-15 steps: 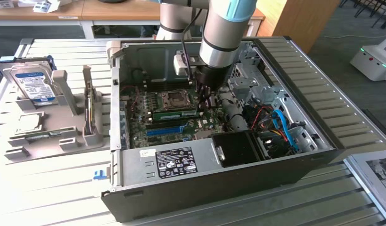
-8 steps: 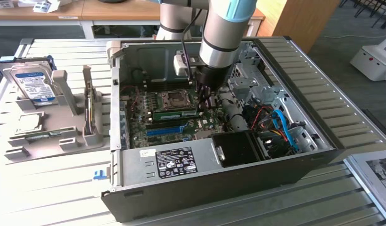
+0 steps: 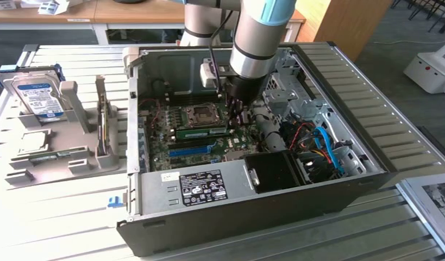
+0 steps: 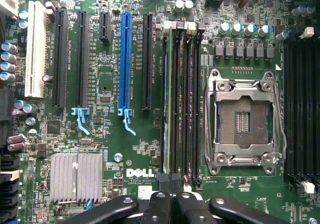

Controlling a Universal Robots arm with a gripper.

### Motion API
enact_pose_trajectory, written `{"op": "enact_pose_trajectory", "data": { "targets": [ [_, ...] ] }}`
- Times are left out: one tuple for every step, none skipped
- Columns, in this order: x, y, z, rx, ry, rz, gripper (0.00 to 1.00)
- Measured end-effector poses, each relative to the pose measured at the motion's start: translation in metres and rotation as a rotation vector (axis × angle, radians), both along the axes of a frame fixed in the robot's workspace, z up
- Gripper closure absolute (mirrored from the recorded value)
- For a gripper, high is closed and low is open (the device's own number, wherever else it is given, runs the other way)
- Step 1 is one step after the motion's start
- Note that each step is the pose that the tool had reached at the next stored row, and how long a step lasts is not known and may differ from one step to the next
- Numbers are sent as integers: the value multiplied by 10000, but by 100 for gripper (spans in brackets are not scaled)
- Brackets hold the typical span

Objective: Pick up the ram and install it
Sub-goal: 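Press down the ram until it locks into place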

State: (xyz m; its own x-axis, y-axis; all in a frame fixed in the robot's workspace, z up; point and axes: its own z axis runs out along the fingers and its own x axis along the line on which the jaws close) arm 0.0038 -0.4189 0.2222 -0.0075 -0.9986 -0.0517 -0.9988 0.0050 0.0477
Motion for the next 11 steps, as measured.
{"op": "enact_pose_trajectory", "data": {
  "targets": [
    [0,0,7,4,5,0,90],
    [0,0,17,-1,6,-1,90],
    [0,-1,30,-7,7,0,90],
    [2,-1,40,-6,7,2,90],
    [2,-1,51,-8,9,1,90],
    [2,-1,61,-7,10,1,90],
    [2,-1,72,-8,12,1,90],
    [2,-1,83,-8,13,2,90],
    [3,-1,93,-8,14,2,90],
    [3,-1,105,-8,14,2,90],
    [3,-1,115,-8,15,2,90]
  ]
}}
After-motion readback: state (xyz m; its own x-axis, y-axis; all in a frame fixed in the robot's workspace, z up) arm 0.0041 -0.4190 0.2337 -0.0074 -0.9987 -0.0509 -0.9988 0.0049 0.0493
